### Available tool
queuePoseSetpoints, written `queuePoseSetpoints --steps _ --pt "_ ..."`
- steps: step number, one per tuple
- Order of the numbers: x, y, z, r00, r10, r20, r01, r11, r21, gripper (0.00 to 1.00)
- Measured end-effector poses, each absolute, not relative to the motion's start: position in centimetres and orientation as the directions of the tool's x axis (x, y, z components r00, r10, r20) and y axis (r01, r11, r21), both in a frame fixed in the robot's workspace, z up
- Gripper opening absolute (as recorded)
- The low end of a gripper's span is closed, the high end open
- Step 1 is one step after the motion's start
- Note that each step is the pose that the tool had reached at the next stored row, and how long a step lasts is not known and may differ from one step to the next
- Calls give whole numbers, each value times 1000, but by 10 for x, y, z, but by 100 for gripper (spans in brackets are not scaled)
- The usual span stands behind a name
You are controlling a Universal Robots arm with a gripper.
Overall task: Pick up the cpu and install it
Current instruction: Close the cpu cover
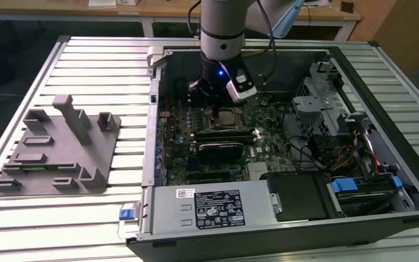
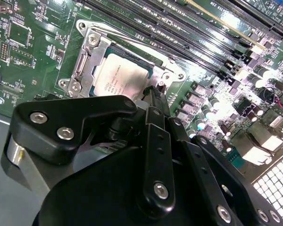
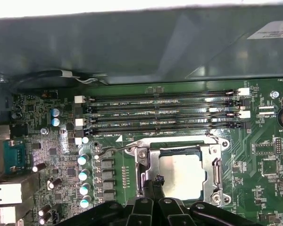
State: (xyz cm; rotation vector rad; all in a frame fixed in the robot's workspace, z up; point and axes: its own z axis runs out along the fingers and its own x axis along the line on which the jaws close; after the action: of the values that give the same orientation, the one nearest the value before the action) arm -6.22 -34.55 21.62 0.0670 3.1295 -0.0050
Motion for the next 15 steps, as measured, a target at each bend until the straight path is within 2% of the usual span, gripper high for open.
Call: queuePoseSetpoints --steps 15 --pt "-63 -346 213 -999 43 -11 43 999 -3 11"
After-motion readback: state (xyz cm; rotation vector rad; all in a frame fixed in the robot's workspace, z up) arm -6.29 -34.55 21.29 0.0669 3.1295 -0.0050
